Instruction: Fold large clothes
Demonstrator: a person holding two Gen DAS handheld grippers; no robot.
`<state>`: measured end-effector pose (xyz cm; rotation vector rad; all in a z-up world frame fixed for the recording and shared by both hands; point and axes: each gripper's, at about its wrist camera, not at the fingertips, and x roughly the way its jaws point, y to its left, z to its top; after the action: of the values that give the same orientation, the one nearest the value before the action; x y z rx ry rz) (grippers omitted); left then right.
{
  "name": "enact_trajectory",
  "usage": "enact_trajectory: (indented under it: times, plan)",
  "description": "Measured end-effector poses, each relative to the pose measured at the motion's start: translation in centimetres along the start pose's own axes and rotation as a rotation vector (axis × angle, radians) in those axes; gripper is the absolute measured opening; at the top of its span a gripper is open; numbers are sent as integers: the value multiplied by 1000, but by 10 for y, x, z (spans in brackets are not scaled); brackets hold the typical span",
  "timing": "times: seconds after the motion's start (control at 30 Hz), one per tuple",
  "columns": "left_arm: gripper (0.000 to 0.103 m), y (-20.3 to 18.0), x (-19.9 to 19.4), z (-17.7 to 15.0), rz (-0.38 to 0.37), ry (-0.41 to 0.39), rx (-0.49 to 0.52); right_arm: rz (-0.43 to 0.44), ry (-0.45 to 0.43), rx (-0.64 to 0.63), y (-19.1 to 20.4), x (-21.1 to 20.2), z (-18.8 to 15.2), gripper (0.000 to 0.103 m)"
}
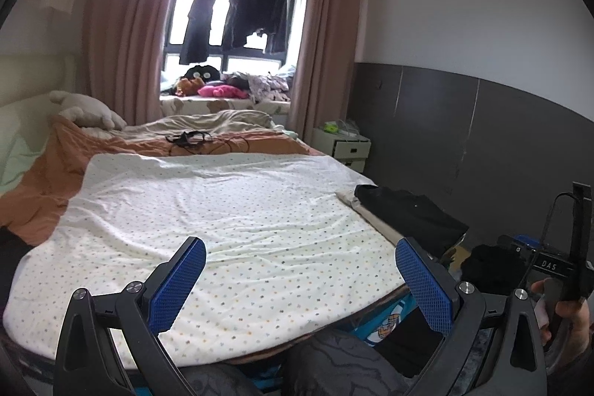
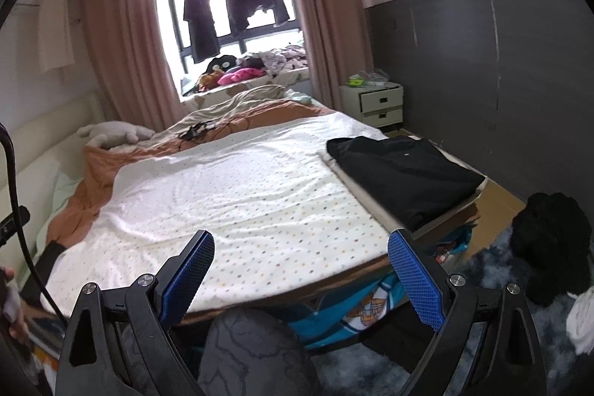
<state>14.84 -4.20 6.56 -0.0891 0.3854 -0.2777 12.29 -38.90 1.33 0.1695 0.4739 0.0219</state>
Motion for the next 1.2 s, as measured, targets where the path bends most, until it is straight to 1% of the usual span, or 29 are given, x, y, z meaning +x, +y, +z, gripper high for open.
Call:
enact_trajectory:
  times: [0.07, 0.13, 0.37, 0.63, 0.87, 1.2]
  plan:
    - [102, -2, -8, -10, 17, -12, 9, 11, 3, -13, 8, -2, -7, 95]
    - [103, -5, -14, -21, 51, -21, 22, 25, 12, -16, 13, -2, -14, 95]
    - [103, -8, -22, -53, 106, -5, 58, 13, 16, -41, 25, -3, -40, 95]
    - [102, -17, -26, -75, 101, -6, 40, -13, 21, -73, 28, -8, -59, 95]
    - [103, -20, -25, -78, 99, -26, 39, -32, -8, -87, 23, -15, -64, 95]
    - [103, -21, -21, -83, 101, -17, 37, -35, -12, -59, 14, -13, -62, 95]
